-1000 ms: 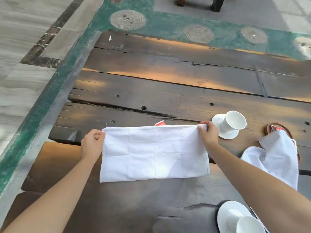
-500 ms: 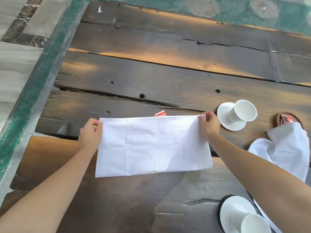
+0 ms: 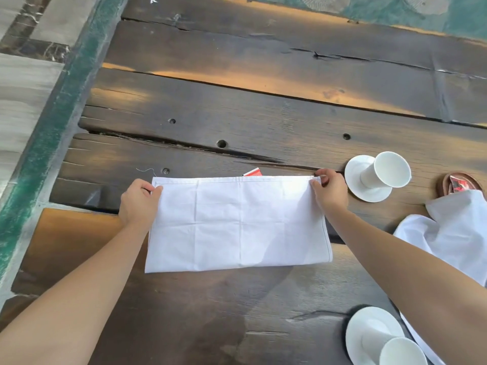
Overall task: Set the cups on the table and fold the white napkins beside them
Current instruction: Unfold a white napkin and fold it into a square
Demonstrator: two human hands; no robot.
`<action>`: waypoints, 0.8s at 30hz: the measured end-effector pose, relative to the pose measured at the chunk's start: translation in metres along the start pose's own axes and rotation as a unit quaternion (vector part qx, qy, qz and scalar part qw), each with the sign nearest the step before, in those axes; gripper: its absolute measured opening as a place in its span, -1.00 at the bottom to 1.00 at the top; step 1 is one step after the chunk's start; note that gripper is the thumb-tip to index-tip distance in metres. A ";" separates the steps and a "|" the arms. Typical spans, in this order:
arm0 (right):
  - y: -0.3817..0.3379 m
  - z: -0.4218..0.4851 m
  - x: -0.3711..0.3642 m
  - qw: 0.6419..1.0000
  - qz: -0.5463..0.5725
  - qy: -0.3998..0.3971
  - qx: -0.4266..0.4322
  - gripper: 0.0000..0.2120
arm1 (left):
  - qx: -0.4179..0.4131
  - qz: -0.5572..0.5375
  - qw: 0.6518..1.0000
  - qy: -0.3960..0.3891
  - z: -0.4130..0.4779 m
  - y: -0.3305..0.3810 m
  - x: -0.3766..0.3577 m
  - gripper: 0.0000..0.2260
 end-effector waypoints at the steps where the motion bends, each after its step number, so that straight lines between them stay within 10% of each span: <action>1: 0.000 0.000 0.000 1.000 -0.004 -0.001 0.003 -0.83 | 0.002 0.000 1.000 -0.001 0.001 0.000 0.000 -0.85; 24: -0.022 -0.017 0.016 0.993 0.066 -0.052 0.089 -0.91 | -0.023 -0.038 0.997 0.061 -0.055 0.016 -0.006 -0.70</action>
Point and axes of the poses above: each hand's wrist, its own z-axis towards the middle knuckle, its own x-axis out of the back of the hand, y = z × x, the point moved 5 cm from there along z, towards the middle knuckle, and after that the axes turned 4 degrees about -z, right-handed, at the moved point
